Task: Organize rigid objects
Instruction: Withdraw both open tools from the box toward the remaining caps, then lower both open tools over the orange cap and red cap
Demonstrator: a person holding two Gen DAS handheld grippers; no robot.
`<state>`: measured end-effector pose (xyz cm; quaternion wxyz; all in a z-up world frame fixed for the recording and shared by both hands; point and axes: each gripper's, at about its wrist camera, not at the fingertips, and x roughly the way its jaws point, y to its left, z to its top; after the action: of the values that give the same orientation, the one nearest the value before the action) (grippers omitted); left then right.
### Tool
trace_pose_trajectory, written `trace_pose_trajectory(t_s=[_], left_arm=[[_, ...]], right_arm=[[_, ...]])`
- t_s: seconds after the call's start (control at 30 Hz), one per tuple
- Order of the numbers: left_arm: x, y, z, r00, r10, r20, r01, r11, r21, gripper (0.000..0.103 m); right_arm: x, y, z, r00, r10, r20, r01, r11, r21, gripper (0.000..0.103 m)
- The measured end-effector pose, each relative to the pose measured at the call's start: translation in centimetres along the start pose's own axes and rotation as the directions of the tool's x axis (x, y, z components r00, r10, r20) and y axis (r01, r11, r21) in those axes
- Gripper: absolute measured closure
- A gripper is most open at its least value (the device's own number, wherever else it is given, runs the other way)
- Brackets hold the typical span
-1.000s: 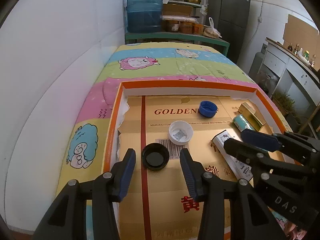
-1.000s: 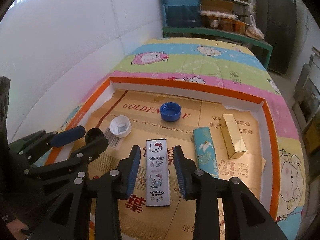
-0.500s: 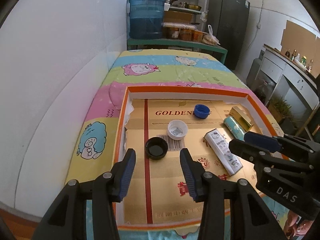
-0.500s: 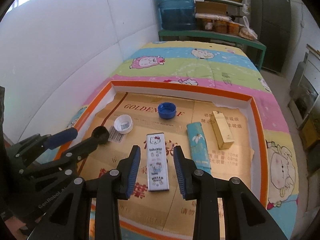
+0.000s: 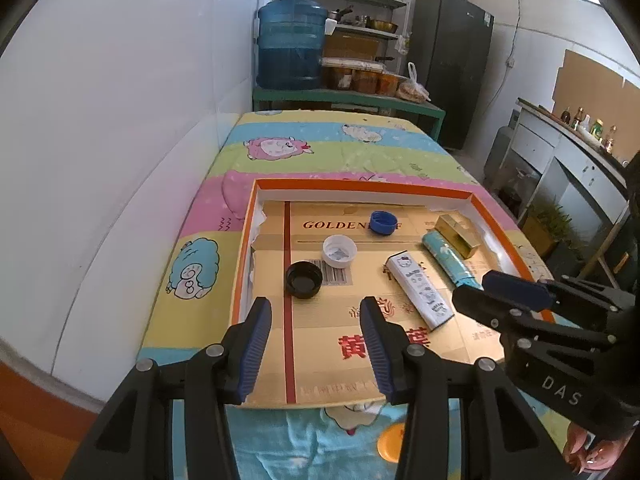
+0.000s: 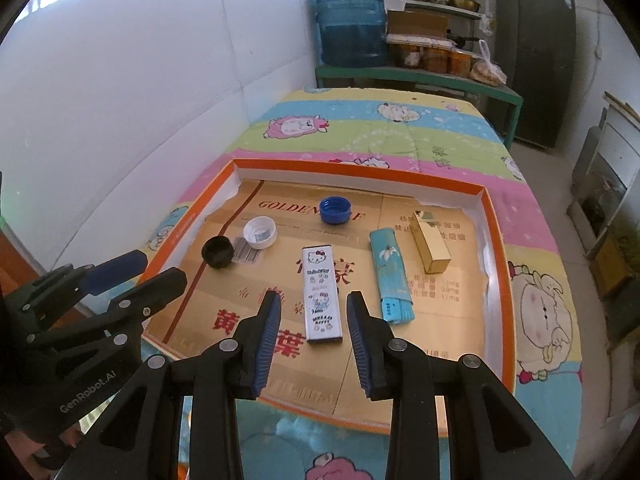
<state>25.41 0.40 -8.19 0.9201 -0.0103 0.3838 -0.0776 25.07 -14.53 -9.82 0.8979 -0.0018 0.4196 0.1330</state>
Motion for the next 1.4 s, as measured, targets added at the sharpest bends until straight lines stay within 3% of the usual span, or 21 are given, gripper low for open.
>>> trace_pose_trajectory(t_s=[1.4], left_arm=[[-9.7,-0.5,-6.6,0.997,-0.057,0.050,0.058,0.998,-0.005,0.057]], right_arm=[[-9.3,4.1,-7.6,0.999,-0.009,0.037,0.007,0.999,0.034,0.068]])
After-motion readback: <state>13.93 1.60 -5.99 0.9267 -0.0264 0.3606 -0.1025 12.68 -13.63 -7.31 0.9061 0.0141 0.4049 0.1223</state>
